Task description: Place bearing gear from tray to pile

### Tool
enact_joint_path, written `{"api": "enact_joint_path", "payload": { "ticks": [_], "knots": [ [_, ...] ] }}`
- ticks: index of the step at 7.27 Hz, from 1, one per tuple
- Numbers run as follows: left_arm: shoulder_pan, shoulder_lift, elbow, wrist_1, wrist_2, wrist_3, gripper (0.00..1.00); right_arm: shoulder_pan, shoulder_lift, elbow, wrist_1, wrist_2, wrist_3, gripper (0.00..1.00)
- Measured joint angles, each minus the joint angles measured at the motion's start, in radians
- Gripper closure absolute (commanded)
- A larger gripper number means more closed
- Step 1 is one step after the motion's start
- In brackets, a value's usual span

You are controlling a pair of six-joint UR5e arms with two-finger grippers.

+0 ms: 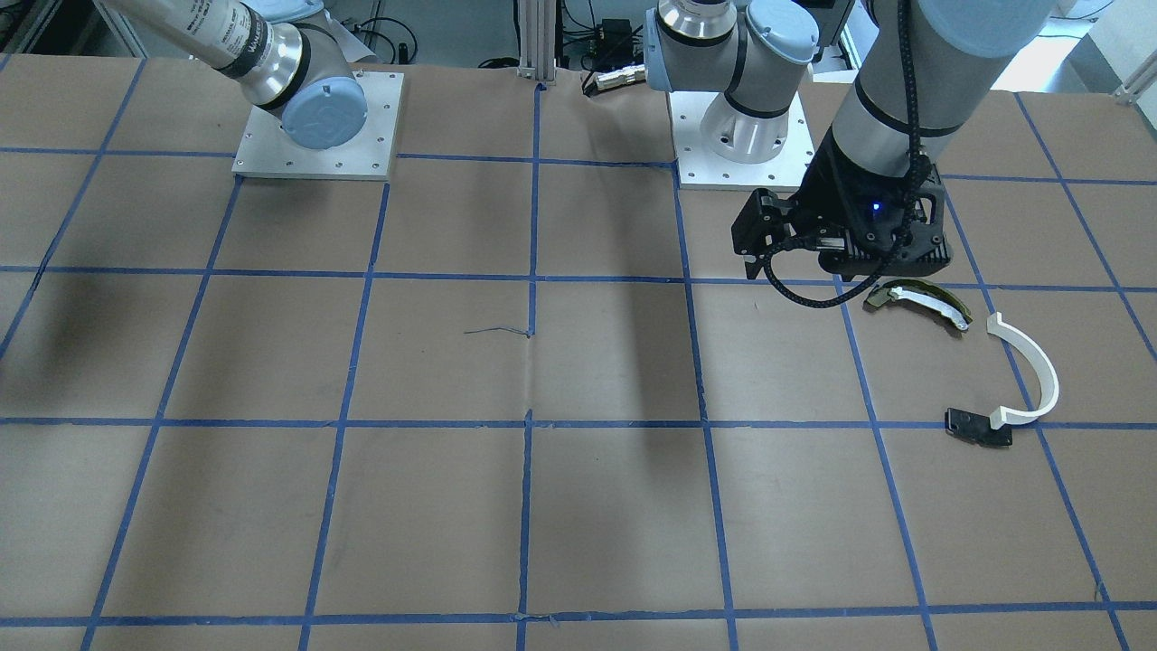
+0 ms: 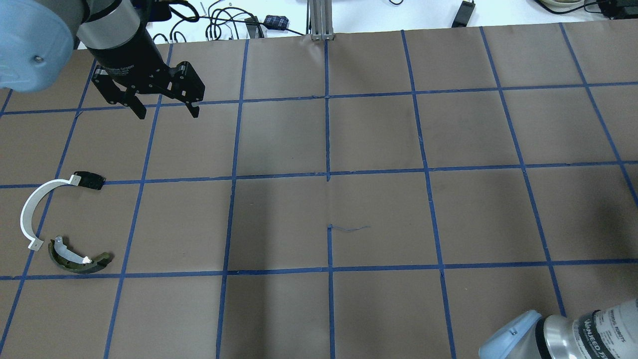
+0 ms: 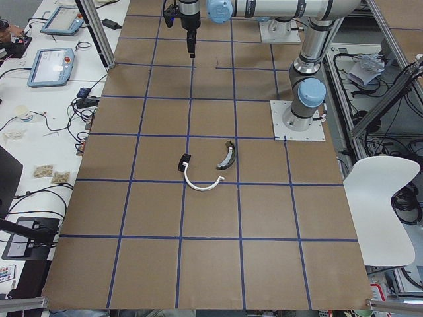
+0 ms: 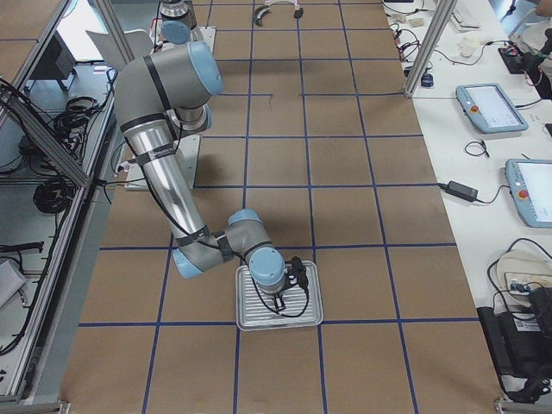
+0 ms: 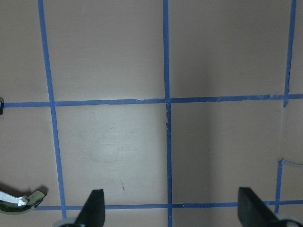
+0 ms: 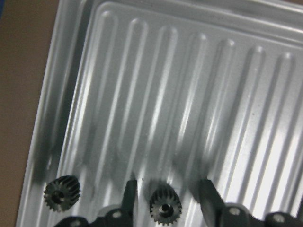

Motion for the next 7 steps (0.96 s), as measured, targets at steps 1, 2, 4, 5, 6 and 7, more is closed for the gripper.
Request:
{"api": "enact_joint_path", "payload": {
  "ticks": [1, 2, 4, 5, 6, 7],
  "knots": [
    [0.0, 0.0, 0.0, 0.0, 0.0, 0.0, 0.0, 0.0, -0.001, 0.0, 0.0, 0.0, -0.009, 0.97],
    [0.0, 0.0, 0.0, 0.0, 0.001, 0.0, 0.0, 0.0, -0.003, -0.002, 0.006, -0.007, -0.016, 0.99],
    [0.0, 0.001, 0.001, 0.0, 0.0, 0.0, 0.0, 0.004, -0.029, -0.005, 0.02, -0.04, -0.021, 0.99],
    [0.0, 0.001, 0.001, 0.0, 0.0, 0.0, 0.0, 0.016, -0.066, -0.007, 0.034, -0.042, -0.015, 0.98],
    [0.0, 0.001, 0.001, 0.0, 0.0, 0.0, 0.0, 0.047, -0.119, -0.008, 0.068, -0.033, 0.008, 0.97],
    [0.0, 0.001, 0.0, 0.0, 0.001, 0.0, 0.0, 0.098, -0.184, -0.008, 0.12, -0.025, 0.06, 0.97]
  ]
}}
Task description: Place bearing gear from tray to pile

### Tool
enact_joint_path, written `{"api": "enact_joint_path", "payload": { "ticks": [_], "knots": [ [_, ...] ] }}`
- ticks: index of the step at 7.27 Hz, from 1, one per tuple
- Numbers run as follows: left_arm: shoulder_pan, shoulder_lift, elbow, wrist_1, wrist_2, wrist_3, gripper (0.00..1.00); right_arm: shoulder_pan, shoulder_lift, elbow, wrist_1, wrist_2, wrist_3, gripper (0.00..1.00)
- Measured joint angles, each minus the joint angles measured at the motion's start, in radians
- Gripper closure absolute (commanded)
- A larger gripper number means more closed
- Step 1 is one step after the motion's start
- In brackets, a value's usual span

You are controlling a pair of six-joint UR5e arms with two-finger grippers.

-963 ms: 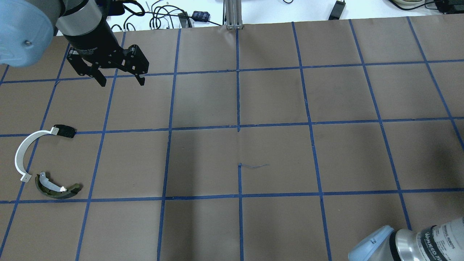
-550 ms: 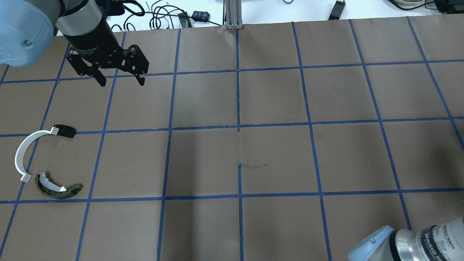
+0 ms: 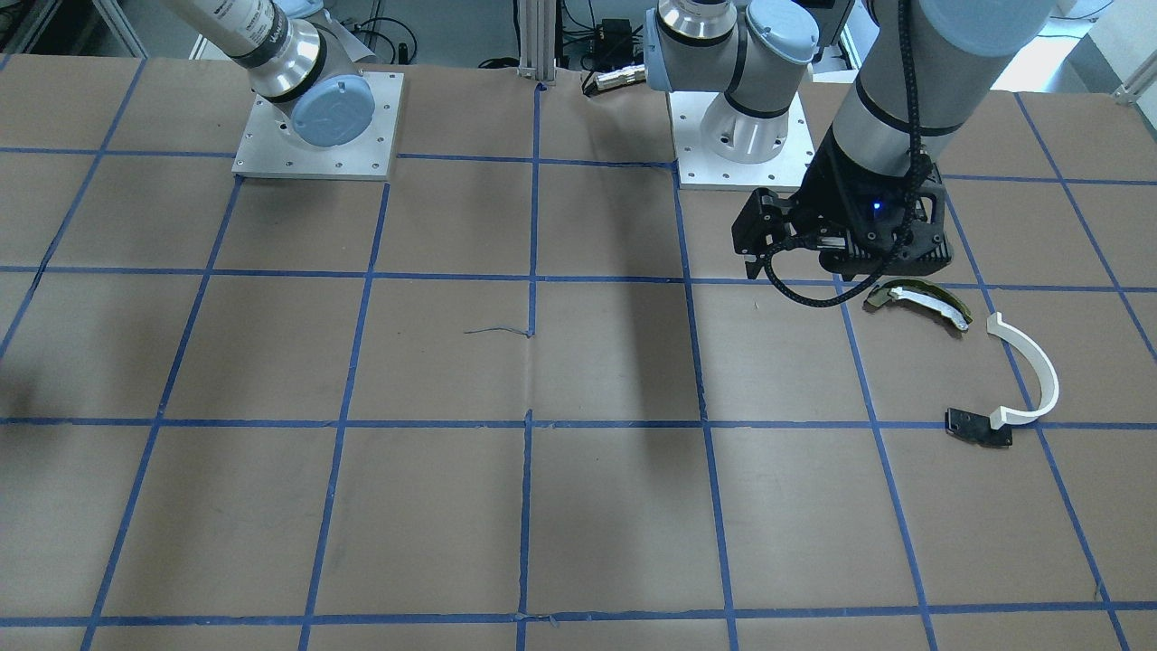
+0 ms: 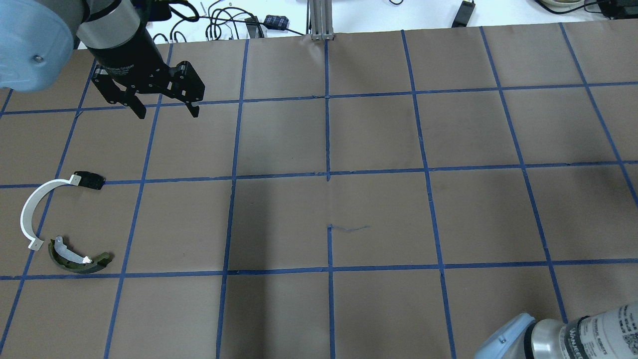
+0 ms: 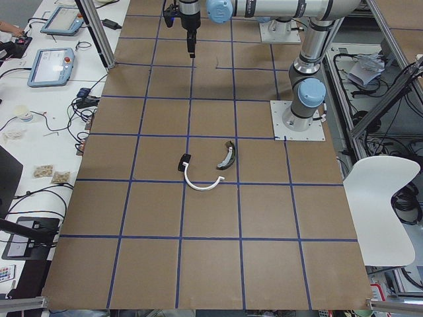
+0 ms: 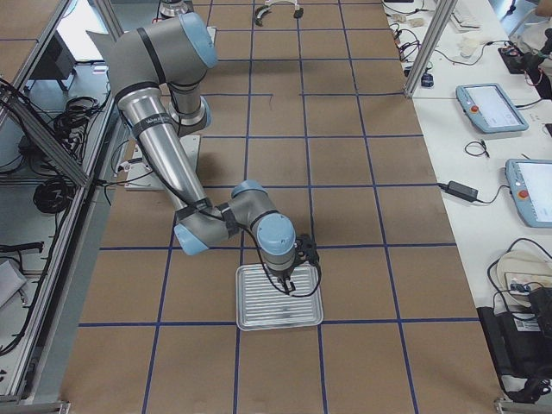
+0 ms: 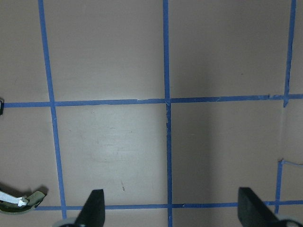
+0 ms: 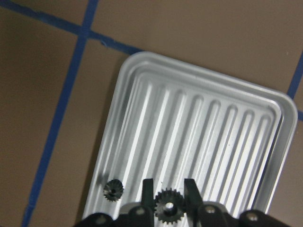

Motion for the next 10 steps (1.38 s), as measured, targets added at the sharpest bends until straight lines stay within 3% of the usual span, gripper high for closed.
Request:
{"api": "enact_joint_path", "payload": {
  "ticks": [3, 5, 8, 10],
  "knots": [
    [0.0, 0.0, 0.001, 0.0, 0.002, 0.001, 0.0, 0.207, -0.26, 0.004, 0.305, -0.015, 0.351, 0.95],
    [0.003, -0.001, 0.001, -0.003, 0.003, 0.006, 0.0, 0.419, -0.407, 0.003, 0.43, -0.059, 0.644, 0.95],
    [0.025, -0.008, 0.002, 0.004, -0.005, 0.008, 0.0, 0.776, -0.487, -0.005, 0.477, -0.083, 1.111, 0.93],
    [0.035, -0.012, 0.002, 0.009, -0.002, 0.008, 0.0, 1.017, -0.451, -0.004, 0.428, -0.078, 1.459, 0.83]
  ]
}}
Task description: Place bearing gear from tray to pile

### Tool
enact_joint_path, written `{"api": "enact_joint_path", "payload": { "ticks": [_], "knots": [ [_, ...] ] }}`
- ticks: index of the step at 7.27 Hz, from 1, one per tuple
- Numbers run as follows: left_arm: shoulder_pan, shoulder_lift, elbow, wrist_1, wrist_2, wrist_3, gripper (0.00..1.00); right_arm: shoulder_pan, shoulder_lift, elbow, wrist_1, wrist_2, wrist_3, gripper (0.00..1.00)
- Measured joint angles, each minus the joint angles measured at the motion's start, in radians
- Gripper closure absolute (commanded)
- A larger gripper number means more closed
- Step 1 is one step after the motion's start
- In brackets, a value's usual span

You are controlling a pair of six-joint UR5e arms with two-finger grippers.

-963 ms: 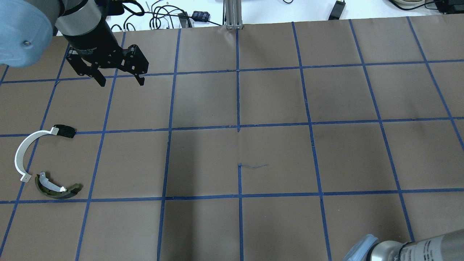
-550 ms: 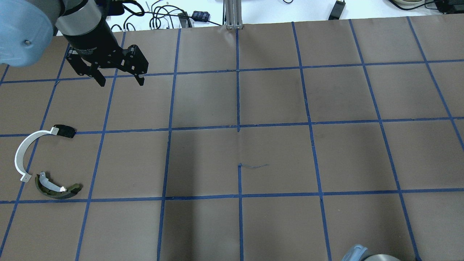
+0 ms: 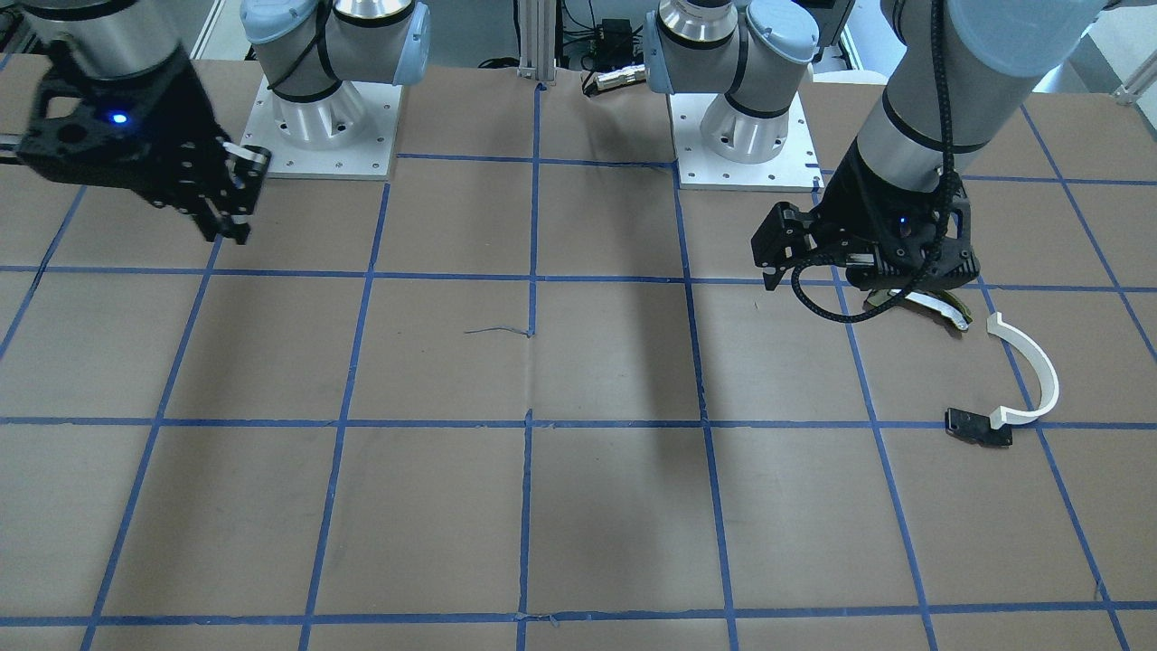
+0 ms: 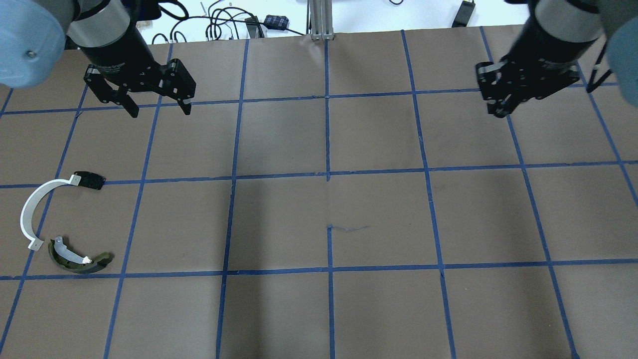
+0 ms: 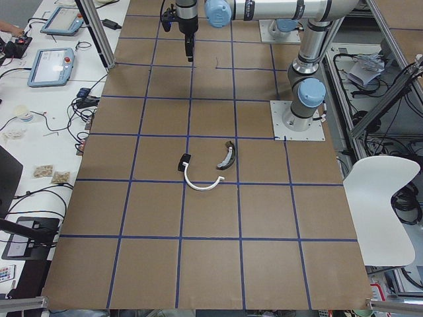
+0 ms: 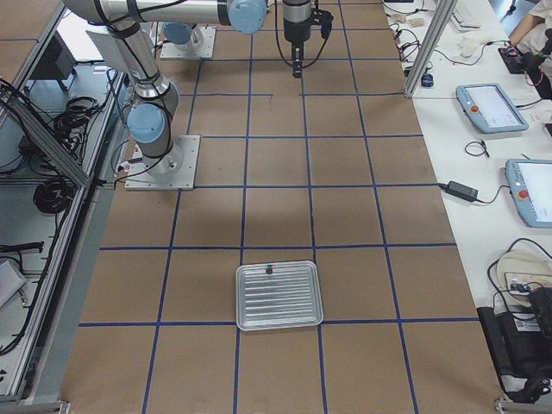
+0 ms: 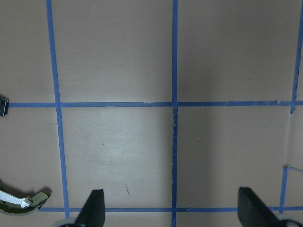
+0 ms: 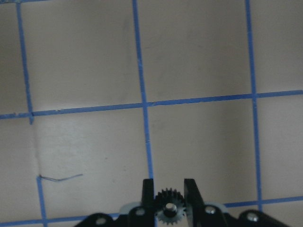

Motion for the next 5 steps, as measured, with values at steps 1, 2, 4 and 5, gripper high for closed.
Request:
{"api": "enact_joint_path", "payload": {
  "ticks": [1, 2, 4, 5],
  "knots": [
    [0.0, 0.001, -0.001, 0.001, 0.001, -0.001, 0.0, 0.105, 0.044, 0.001, -0.062, 0.003, 0.136, 0.8],
    [0.0, -0.003, -0.001, 0.006, 0.001, -0.008, 0.0, 0.198, 0.102, 0.001, -0.136, 0.004, 0.242, 0.79],
    [-0.002, -0.021, -0.004, 0.021, 0.001, -0.026, 0.0, 0.333, 0.228, 0.012, -0.272, 0.007, 0.305, 0.68],
    [-0.002, -0.028, -0.009, 0.029, 0.001, -0.026, 0.0, 0.369, 0.289, 0.031, -0.364, 0.013, 0.279, 0.6]
  ]
}}
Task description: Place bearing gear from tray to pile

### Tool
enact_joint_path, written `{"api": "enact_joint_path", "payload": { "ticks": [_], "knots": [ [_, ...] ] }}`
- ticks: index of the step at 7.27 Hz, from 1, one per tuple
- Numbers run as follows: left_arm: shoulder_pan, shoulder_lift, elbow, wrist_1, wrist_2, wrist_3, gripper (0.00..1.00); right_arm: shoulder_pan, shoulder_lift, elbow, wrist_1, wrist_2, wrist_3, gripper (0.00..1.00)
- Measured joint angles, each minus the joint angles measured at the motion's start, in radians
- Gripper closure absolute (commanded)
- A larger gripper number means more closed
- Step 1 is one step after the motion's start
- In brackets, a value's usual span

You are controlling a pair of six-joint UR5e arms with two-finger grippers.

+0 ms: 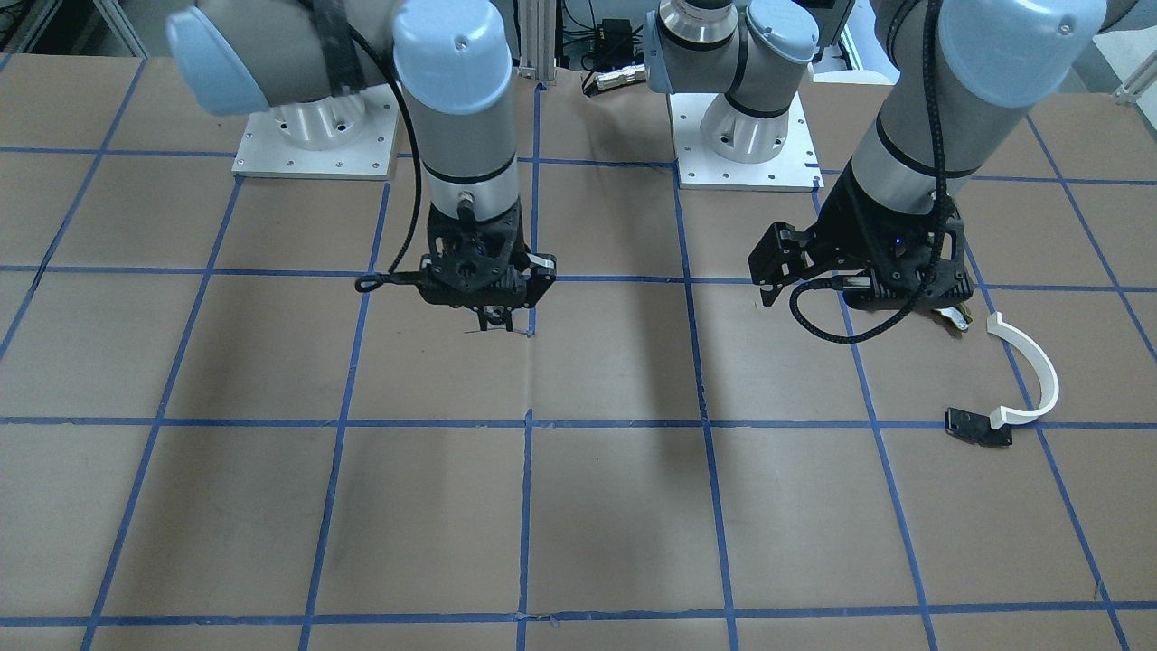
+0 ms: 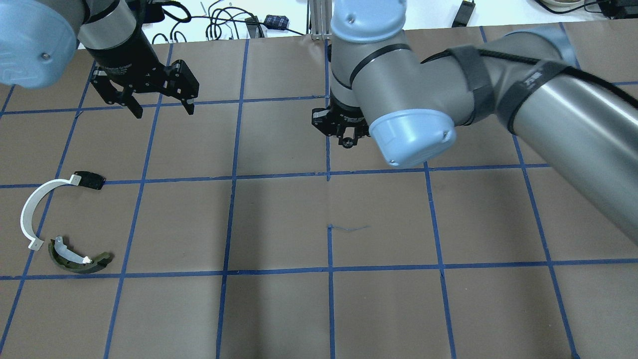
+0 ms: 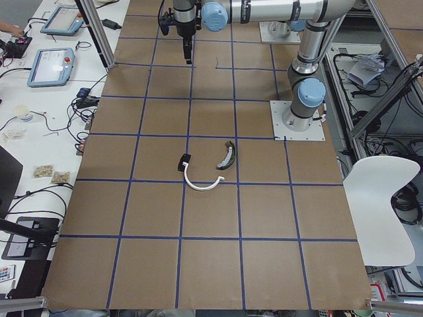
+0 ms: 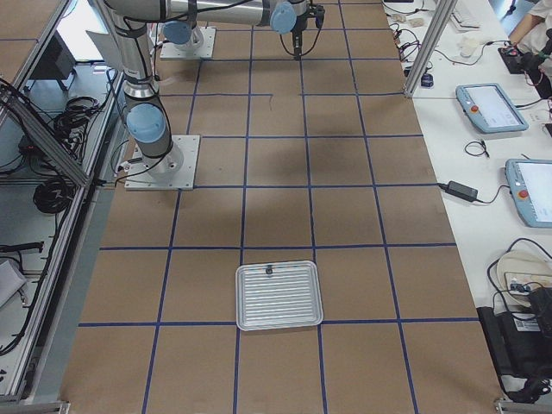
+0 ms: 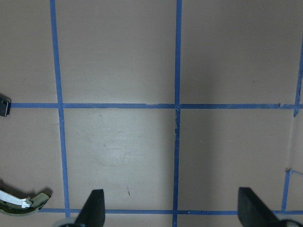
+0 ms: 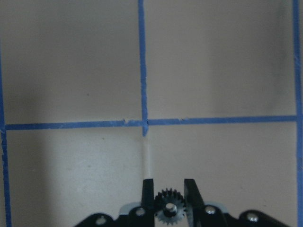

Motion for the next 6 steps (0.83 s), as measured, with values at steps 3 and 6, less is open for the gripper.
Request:
{"api": "enact_joint_path", "payload": {
  "ticks": [3, 6],
  "knots": [
    [0.001, -0.005, -0.043, 0.038, 0.001, 0.001, 0.0, 0.049, 0.085, 0.093, -0.261, 0.01, -0.041, 0.0],
    [-0.004, -0.013, -0.082, 0.085, 0.0, -0.013, 0.0, -0.03, 0.049, 0.068, -0.285, 0.023, -0.148, 0.0]
  ]
}}
